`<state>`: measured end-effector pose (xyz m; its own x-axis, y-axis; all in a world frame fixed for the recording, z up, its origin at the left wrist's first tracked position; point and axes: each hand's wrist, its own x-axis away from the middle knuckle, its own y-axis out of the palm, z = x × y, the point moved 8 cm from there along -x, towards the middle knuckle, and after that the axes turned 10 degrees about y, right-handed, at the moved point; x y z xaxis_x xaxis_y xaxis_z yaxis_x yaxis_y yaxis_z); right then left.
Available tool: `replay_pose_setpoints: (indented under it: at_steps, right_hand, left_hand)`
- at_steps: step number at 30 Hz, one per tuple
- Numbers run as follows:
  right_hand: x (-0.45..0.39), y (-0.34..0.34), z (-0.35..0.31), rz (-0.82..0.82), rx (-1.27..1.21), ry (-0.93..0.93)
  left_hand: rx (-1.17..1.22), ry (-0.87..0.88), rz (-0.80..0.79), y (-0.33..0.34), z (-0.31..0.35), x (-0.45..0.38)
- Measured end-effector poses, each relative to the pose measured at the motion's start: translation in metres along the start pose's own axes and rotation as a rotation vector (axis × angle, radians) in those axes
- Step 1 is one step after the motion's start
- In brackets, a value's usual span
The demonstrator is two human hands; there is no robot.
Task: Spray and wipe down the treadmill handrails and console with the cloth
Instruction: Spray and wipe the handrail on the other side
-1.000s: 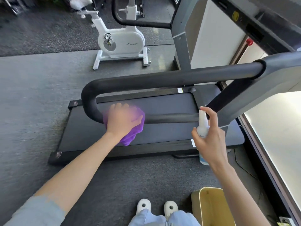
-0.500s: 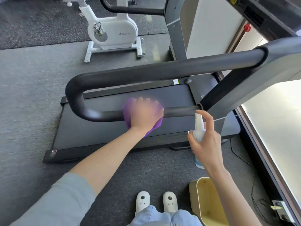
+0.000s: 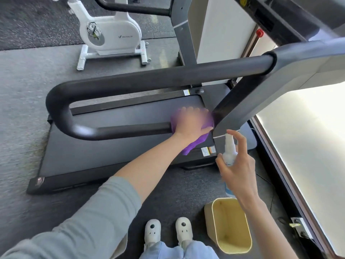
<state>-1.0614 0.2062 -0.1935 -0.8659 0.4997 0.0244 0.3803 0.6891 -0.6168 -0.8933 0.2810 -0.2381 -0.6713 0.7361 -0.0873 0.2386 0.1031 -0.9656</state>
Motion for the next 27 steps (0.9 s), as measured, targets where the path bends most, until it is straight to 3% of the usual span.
replay_pose_setpoints:
  at_steps: [7, 15, 20, 25, 27]
  right_hand:
    - [-0.007, 0.022, -0.025, -0.045, -0.036, -0.046]
    - [-0.003, 0.067, -0.085, -0.161, -0.072, -0.18]
    - [0.003, 0.082, -0.107, -0.203, -0.102, -0.24]
    - [0.01, 0.094, -0.111, -0.256, -0.092, -0.252]
    - [0.011, 0.098, -0.11, -0.27, -0.084, -0.248]
  left_hand:
    - [0.031, -0.105, 0.062, 0.0, -0.079, 0.08]
    - [-0.177, -0.3, 0.196, -0.025, -0.142, 0.187]
    - [0.035, -0.546, 0.499, -0.053, -0.151, 0.236]
    - [0.263, -1.019, 0.892, -0.064, -0.15, 0.325]
    - [0.332, -1.132, 1.096, -0.074, -0.155, 0.344]
